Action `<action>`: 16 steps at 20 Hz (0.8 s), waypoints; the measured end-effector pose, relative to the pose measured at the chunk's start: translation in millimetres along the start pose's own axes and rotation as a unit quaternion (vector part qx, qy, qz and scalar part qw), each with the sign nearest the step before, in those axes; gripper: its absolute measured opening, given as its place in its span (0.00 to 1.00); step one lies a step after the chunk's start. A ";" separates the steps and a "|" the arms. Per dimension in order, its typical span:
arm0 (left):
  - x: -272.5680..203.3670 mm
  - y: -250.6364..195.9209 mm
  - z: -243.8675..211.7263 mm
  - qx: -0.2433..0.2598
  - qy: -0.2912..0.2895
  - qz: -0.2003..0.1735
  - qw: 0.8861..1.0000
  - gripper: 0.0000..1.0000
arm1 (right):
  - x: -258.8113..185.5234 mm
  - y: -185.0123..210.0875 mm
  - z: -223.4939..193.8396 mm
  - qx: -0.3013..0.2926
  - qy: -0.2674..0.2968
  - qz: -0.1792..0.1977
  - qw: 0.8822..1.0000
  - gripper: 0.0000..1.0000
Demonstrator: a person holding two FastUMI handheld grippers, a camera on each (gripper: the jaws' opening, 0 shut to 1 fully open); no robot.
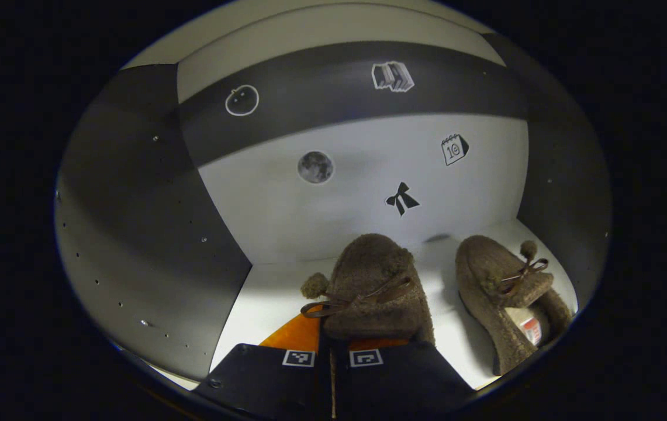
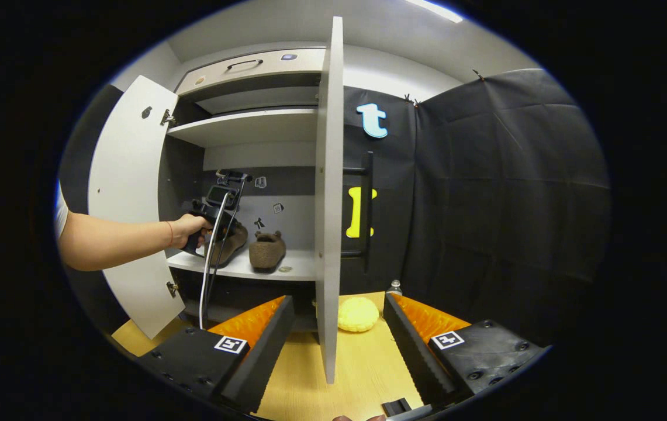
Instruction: Grab one shoe with the right hand and put it into the shoe cabinet, grab the other shoe with the left hand and put it into the shoe cabinet; then close the right door with the right hand and the left door with the left hand.
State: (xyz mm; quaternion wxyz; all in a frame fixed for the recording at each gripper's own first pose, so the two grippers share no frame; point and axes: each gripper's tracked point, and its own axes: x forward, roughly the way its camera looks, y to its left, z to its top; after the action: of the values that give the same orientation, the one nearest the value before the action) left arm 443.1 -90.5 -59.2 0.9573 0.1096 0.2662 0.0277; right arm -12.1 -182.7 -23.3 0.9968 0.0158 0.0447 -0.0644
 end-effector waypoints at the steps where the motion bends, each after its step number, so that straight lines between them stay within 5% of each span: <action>1: 2.6 -0.3 -1.8 0.002 0.004 0.001 1.000 0.07 | -0.6 -4.3 -1.7 0.000 0.002 -0.005 1.000 0.98; 8: -7.1 2.0 -5.7 -0.007 0.005 -0.015 1.000 0.22 | 2.4 -21.8 -3.4 0.012 0.006 -0.023 1.000 0.98; 12: -32.0 7.1 0.0 -0.023 -0.028 -0.025 0.999 0.61 | 6.3 -31.8 1.6 0.009 -0.001 -0.032 0.999 0.98; 16: -77.6 8.8 17.0 -0.046 -0.099 -0.047 0.993 0.83 | 9.9 -49.2 10.2 0.013 -0.011 -0.045 0.999 0.98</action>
State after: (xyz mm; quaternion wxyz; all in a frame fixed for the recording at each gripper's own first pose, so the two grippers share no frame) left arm 385.4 -93.9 -4.0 0.9832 0.0548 0.1734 -0.0162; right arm -7.9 -233.1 -15.3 0.9931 0.0259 0.0338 -0.1097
